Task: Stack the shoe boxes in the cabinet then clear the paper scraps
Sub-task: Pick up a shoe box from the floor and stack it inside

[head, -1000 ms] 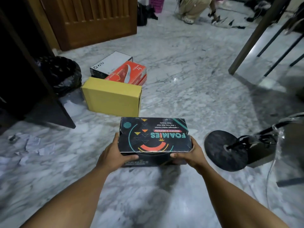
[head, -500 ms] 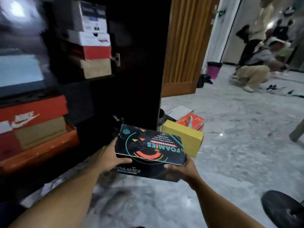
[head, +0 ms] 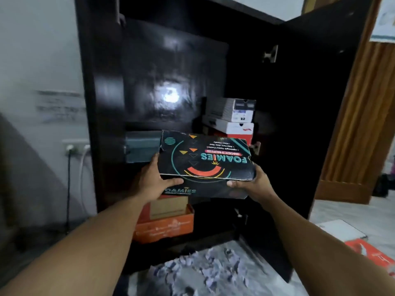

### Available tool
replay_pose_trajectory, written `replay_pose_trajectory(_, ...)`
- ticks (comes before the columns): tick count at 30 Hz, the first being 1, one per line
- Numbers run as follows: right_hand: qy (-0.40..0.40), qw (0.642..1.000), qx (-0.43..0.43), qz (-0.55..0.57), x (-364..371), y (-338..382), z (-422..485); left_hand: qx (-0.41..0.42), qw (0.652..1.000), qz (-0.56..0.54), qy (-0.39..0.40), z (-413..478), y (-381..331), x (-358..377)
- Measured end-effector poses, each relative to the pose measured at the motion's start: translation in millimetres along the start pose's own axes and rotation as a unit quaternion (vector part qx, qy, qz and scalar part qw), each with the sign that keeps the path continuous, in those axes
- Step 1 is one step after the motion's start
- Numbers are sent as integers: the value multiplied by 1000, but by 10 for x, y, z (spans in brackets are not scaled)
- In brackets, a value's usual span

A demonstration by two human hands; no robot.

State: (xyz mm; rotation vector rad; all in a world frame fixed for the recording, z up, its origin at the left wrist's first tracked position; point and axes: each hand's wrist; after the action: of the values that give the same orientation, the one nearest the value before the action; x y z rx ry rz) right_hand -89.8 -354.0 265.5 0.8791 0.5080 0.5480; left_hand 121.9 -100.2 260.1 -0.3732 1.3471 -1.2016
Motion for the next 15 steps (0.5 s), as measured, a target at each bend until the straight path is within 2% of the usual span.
replay_pose_trajectory(6,5,993,-54,109,364,394,799,-5,983,-76,-169,300,-515,-286)
replay_pose_trajectory(10,2,985,-79,153,676,400,1324,-17,961,-80,-264,662,-702,-320)
replay_pose_trajectory(12,11,981,-98,167,845,304,1506,-19,949,-79,-304,793,-750,-302)
replay_pose_trajectory(15,-14,980,-111,164,1089,89,1760,-21,944,-62,-322,943,-756,-258)
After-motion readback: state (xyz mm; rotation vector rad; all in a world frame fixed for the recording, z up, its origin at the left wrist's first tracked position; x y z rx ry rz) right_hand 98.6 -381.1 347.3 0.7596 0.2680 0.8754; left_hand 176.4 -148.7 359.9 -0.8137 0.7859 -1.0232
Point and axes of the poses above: each hand's wrist, its own z-axis towards the middle knuckle, its own x-axis out of the palm, y = z × x, and after that the axes turned 14 degrees about -x, right-handed
